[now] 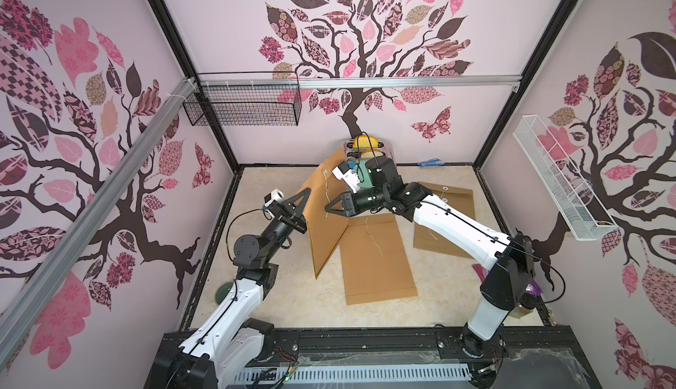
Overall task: Close the mouth of the file bag
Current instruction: Close the file bag.
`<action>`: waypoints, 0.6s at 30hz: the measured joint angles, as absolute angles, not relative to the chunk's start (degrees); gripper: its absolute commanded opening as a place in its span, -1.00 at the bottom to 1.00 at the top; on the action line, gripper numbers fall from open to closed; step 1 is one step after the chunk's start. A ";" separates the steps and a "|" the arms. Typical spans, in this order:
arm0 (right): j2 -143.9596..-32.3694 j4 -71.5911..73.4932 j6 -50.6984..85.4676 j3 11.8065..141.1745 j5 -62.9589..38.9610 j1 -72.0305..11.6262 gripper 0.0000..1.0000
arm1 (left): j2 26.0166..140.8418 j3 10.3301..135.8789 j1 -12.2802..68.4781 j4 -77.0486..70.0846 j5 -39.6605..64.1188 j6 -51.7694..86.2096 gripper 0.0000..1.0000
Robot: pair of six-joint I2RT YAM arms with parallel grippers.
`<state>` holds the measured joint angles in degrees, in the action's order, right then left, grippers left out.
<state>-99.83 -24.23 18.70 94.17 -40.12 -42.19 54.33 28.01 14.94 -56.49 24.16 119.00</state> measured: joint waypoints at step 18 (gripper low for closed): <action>-90.35 -7.18 26.26 78.39 -36.36 -40.36 0.99 | 53.52 28.01 15.05 -56.90 23.24 119.00 -1.00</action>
<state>-90.35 -7.18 26.26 78.39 -36.36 -40.36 53.52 28.01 15.05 -56.90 23.24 119.00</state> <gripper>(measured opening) 0.994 0.043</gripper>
